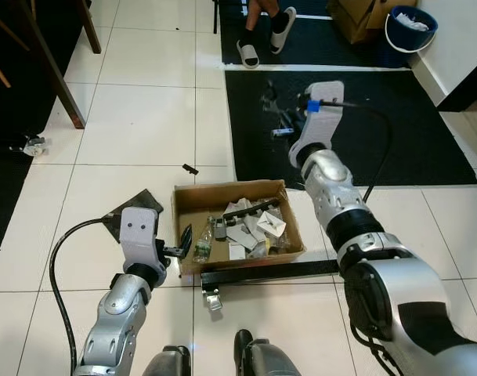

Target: Picking trash to rubbish bin

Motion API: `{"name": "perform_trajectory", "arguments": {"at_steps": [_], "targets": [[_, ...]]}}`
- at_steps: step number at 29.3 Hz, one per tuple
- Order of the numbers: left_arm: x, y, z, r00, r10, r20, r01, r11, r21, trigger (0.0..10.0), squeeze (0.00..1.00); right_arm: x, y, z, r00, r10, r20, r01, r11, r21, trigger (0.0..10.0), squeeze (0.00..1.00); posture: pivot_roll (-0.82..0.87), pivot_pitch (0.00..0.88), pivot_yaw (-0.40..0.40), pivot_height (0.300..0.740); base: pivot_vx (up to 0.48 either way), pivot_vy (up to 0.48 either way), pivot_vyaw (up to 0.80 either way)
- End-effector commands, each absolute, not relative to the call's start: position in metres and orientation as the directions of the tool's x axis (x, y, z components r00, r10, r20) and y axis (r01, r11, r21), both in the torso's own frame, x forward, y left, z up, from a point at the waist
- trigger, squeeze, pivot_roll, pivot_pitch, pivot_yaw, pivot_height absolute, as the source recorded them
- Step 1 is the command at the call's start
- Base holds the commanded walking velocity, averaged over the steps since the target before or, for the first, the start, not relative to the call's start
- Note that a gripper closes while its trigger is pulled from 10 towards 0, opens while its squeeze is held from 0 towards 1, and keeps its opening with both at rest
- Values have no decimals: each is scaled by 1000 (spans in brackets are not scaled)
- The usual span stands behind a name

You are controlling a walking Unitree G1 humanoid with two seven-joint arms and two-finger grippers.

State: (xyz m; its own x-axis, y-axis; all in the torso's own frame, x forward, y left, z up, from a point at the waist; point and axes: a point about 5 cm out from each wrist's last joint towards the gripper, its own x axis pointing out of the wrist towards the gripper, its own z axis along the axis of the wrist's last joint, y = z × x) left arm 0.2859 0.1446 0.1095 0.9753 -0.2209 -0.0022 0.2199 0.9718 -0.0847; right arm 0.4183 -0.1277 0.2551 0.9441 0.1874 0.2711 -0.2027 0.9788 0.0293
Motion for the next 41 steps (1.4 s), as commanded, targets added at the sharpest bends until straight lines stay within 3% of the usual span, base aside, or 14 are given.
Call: {"name": "perform_trajectory", "arguments": {"at_steps": [1,11,12,13,17,18,19,20,27,34,37,38,41], "targets": [[282,144,104,975,-219,-31,216,972,-93,10000,0,419,-128,257,940,183,286,-207,977,55,10000,0,-30,351,-67,740,0,0,0],[285,142,104,975,-221,-29,218,972,-91,10000,0,418,-127,259,933,200,299,-230,971,69,10000,20,-30,342,-64,740,0,0,0],[286,142,105,975,-222,-27,219,972,-91,10000,0,418,-127,259,929,211,305,-245,966,79,10000,396,-31,338,-65,740,0,0,0],[287,142,106,975,-222,-25,218,972,-91,10000,0,418,-127,261,926,216,310,-255,963,89,10000,1000,-32,332,-68,740,0,0,0],[289,142,106,975,-219,-23,217,972,-92,10000,0,419,-128,262,929,214,304,-247,966,77,10000,1000,-33,326,-69,740,0,0,0],[289,142,106,975,-219,-23,216,972,-93,10000,0,419,-128,261,930,213,299,-244,967,71,10000,345,-33,326,-69,740,0,0,0],[289,142,106,975,-219,-23,216,972,-93,10000,0,419,-128,261,930,213,299,-244,967,71,10000,345,-33,326,-69,740,0,0,0],[289,141,106,975,-219,-23,216,972,-93,10000,0,419,-128,260,932,213,293,-243,968,68,10000,0,-33,321,-69,740,0,0,0],[293,139,107,975,-221,-17,218,971,-95,10000,0,417,-128,247,940,206,272,-239,967,92,10000,0,-30,293,-63,740,0,0,0],[298,138,108,976,-219,-12,217,972,-91,10000,0,407,-135,204,962,192,196,-217,969,118,10000,0,-25,264,-59,740,0,0,0],[301,136,104,977,-211,-29,208,975,-76,10000,0,392,-147,160,982,159,104,-170,979,115,10000,0,-13,222,-56,740,0,0,0],[297,137,100,978,-204,-45,201,978,-61,10000,0,371,-166,120,994,106,16,-107,989,104,10000,0,-11,211,-52,740,0,0,0],[296,138,98,978,-201,-52,198,979,-57,10000,0,363,-172,107,996,85,-13,-83,992,95,10000,0,-12,202,-49,740,0,0,0]]}}
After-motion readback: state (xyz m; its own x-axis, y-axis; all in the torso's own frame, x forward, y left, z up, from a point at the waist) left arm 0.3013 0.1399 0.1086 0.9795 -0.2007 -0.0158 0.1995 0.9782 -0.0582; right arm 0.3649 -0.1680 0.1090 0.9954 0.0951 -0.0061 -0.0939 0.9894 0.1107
